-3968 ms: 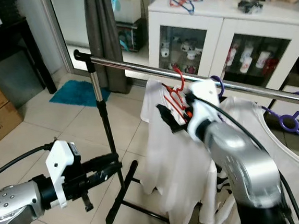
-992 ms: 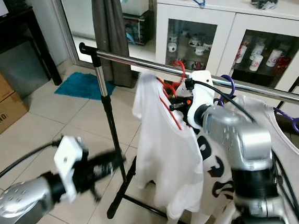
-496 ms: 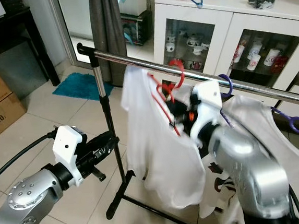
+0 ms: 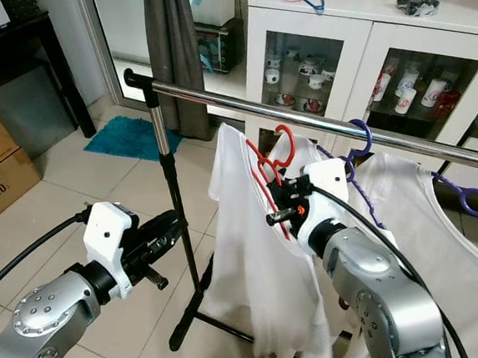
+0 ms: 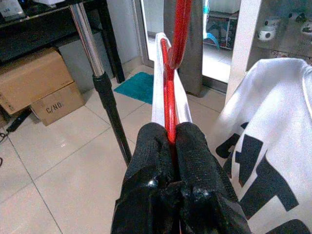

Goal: Hang hanger

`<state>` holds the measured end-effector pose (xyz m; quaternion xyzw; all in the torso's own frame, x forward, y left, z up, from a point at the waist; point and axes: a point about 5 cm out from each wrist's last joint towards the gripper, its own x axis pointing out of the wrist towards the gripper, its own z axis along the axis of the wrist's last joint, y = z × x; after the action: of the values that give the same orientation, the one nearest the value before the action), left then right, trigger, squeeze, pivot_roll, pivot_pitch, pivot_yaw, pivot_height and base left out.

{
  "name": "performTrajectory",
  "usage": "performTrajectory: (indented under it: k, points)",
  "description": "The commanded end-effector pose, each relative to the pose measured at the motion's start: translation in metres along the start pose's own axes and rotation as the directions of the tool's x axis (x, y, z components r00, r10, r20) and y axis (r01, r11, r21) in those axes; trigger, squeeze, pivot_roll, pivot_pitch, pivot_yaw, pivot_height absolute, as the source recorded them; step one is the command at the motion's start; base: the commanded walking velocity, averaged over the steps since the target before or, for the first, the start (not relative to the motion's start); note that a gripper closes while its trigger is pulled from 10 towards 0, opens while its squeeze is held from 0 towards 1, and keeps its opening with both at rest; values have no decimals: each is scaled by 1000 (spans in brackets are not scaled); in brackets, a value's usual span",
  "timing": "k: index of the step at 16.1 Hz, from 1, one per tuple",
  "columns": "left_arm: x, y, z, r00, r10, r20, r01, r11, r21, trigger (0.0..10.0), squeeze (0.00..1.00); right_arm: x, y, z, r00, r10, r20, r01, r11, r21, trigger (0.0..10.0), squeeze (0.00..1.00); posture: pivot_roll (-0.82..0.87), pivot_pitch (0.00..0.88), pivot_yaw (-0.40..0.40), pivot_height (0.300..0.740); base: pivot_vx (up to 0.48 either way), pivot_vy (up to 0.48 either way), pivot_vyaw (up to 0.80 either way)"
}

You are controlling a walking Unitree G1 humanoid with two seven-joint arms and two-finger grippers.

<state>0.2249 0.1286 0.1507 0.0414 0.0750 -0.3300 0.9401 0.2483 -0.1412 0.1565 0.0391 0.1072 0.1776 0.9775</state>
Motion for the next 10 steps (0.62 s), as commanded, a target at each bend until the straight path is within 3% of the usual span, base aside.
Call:
performTrajectory:
  k: [1, 10]
  points:
    - [-1, 3, 0, 1000, 7, -9, -7, 1000, 6, 10000, 0, -1, -2, 2, 1000, -7, 24, 8, 1000, -18, 10000, 0, 81, 0, -38, 740, 0, 0, 0]
    - [0, 2, 0, 1000, -2, -13, 2, 1000, 6, 10000, 0, -2, -3, 0, 1000, -11, 9, 11, 1000, -13, 10000, 0, 72, 0, -32, 740, 0, 0, 0]
